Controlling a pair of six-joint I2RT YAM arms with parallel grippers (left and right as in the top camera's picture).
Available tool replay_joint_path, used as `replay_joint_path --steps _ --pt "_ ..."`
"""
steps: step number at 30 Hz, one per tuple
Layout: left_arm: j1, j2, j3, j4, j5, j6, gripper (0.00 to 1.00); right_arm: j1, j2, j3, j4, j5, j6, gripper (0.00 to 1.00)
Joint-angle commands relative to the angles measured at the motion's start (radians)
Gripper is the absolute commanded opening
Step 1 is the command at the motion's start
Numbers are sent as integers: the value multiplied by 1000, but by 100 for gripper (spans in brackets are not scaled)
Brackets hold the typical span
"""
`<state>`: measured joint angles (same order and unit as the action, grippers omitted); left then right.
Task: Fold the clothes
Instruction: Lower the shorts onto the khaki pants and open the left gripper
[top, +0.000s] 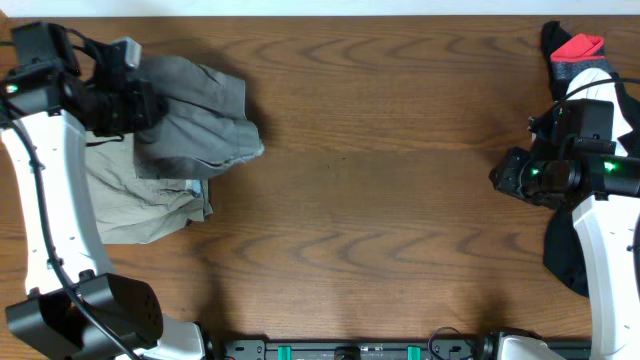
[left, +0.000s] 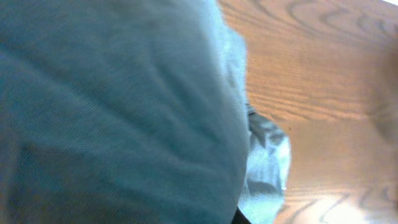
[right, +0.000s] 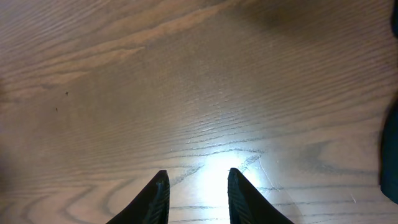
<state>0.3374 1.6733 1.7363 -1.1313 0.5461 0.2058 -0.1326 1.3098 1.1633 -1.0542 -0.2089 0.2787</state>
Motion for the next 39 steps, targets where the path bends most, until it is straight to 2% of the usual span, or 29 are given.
replay_joint_path --steps 1,5,8,9,10,11,12,13,14,21,27,28,32,33,36,39 --pt "75 0 23 -19 -83 -9 6 1 -1 2 -2 0 13 30" --pt "150 39 -16 -29 -223 -5 6 1 -1 2 0 0 14 30" --pt "196 97 -41 -31 -264 -5 9 1 -1 2 0 3 32 30" --pt "206 118 -44 -32 -263 -7 17 1 -1 2 0 2 34 29" --pt "214 144 -44 -36 -263 -10 32 1 -1 2 0 2 37 30" --pt "219 167 -44 -41 -264 -21 52 1 -1 2 1 3 37 30" --pt "222 185 -44 -44 -263 -39 61 1 -1 2 2 3 37 30" --pt "223 200 -44 -53 -264 -56 65 1 -1 2 3 3 37 30" --pt "223 209 -44 -66 -265 -58 94 1 -1 2 3 3 37 30" --pt "238 152 28 -166 -338 -123 100 1 -1 2 3 3 35 31" --pt "265 -9 63 -154 -342 -138 100 1 -1 2 7 3 35 32" --pt "266 -31 63 -142 -342 -142 93 1 -1 2 9 3 35 32" --pt "257 -65 60 -101 -317 -170 10 1 -1 2 19 3 36 32" --pt "252 -58 50 -93 -315 -170 6 1 -1 2 21 3 37 32" --pt "237 -17 -14 -39 -315 -172 6 1 -1 2 21 3 40 32" --pt "242 58 -117 58 -354 -248 6 1 -1 2 18 2 43 31"
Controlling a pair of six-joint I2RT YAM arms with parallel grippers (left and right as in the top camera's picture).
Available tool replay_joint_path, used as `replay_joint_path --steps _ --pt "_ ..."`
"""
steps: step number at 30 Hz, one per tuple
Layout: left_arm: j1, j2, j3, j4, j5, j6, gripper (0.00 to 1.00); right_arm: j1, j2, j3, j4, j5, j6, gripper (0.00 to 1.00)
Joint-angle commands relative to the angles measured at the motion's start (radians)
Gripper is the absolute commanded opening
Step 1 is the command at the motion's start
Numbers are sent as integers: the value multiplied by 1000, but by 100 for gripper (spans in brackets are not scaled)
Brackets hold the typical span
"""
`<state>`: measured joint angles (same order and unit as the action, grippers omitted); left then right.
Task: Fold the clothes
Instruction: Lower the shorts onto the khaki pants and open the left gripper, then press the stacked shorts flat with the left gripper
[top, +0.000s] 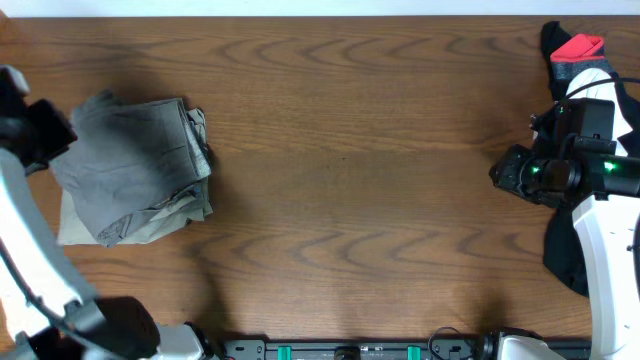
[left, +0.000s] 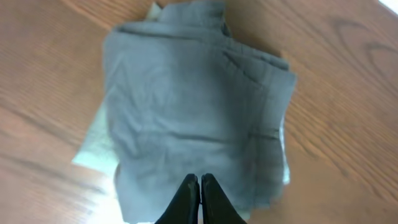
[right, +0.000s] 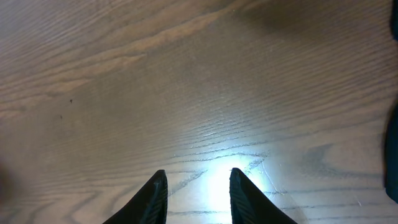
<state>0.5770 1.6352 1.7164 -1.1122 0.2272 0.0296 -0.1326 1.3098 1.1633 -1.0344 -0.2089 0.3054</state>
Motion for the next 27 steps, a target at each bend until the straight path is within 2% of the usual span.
replay_joint_path --steps 1,6,15,22,27 --pt "6 126 -128 70 -49 -92 6 1 -1 2 -6 2 16 31" --pt "13 300 -238 195 -56 -121 6 1 -1 2 -14 2 16 31" --pt "-19 528 -245 274 -52 -117 6 1 -1 2 -13 2 16 31" --pt "-174 566 -257 278 -73 -103 6 1 -1 2 -7 3 16 31" --pt "-292 566 -257 276 -119 -137 6 1 -1 2 -18 3 16 30"
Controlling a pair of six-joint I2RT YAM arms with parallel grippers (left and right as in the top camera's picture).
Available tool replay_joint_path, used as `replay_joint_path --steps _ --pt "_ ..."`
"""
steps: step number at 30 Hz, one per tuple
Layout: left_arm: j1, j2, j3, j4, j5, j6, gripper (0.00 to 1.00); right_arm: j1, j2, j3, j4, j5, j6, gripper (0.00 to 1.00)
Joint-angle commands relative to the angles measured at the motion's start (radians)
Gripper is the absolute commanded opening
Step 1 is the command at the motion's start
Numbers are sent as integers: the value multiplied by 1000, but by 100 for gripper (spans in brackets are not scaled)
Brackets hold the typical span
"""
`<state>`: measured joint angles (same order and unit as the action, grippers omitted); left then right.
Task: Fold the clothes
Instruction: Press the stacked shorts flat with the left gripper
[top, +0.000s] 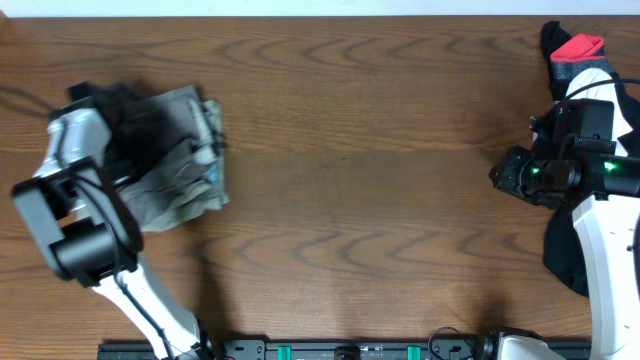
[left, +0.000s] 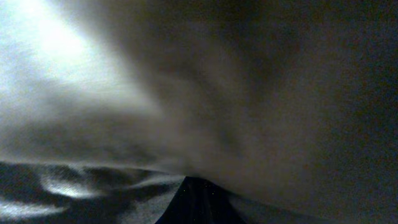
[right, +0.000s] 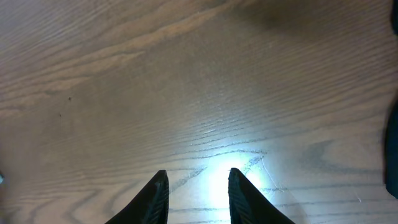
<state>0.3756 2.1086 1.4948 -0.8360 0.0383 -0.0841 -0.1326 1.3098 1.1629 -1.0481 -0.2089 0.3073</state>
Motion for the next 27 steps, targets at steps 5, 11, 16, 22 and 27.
replay_joint_path --steps 5,11,16,22,27 --pt "-131 93 -35 0 24 -94 6 1 -1 2 -3 3 14 31" --pt "-117 90 -34 0 21 -40 6 1 -1 2 -3 2 13 31" --pt "-117 28 39 -74 21 13 33 1 -1 2 -3 2 13 31" --pt "-121 -184 222 -246 41 36 62 1 -1 2 2 -2 14 52" --pt "-151 -407 323 -328 107 95 72 1 -21 6 50 -45 -19 56"
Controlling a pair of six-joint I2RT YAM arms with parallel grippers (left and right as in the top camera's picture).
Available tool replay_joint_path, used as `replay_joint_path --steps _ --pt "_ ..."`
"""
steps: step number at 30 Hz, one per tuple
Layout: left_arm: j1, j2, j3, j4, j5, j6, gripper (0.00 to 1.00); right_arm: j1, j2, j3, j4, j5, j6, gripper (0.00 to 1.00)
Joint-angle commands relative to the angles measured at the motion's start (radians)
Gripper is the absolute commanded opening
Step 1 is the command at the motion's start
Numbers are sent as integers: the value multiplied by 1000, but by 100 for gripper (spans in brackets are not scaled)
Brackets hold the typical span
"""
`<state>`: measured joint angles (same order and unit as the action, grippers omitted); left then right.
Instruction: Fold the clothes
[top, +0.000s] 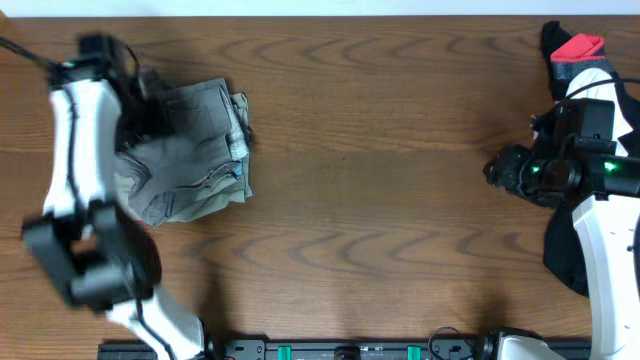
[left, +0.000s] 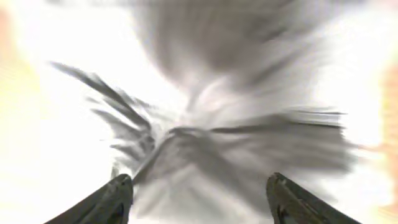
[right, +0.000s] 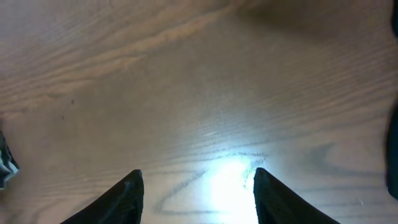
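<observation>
A folded stack of grey-green clothes (top: 185, 150) lies at the table's left. My left gripper (left: 199, 186) is open right over it, the blurred grey cloth (left: 211, 124) filling its view. In the overhead view the left arm (top: 75, 130) reaches over the stack's left part. My right gripper (right: 198, 180) hangs open above bare wood at the right side, nothing between its fingers. Dark clothes (top: 565, 250) lie under the right arm (top: 600, 200).
A black and red garment (top: 572, 48) sits at the far right corner of the wooden table (top: 380, 170). A scrap of the folded stack shows at the left edge of the right wrist view.
The left gripper has opened over the stack, and the stack sits a little farther right. The right gripper has opened wider in place.
First the left gripper held grey cloth above the light garment at the left. Then the grey piece lay folded on the stack with the gripper shut and drawn back. Then the gripper was pressed into the cloth; now it is open over a shifted stack.
</observation>
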<state>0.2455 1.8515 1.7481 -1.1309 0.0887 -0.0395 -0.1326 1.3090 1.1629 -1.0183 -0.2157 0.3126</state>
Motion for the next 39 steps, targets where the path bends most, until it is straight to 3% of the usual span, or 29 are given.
replay_joint_path --steps 1,9,16,20,39 --pt "-36 -196 83 -50 61 64 72 1 -32 14 37 -64 -47 56" --pt "-196 -514 89 -220 60 42 73 31 -203 158 47 -182 -283 68" --pt "-274 -645 89 -335 61 -9 74 80 -431 171 13 -183 -329 76" --pt "-280 -660 87 -375 60 -49 98 80 -528 171 -17 -153 -330 99" --pt "-280 -634 86 -387 60 -48 98 80 -594 170 -188 -140 -329 99"
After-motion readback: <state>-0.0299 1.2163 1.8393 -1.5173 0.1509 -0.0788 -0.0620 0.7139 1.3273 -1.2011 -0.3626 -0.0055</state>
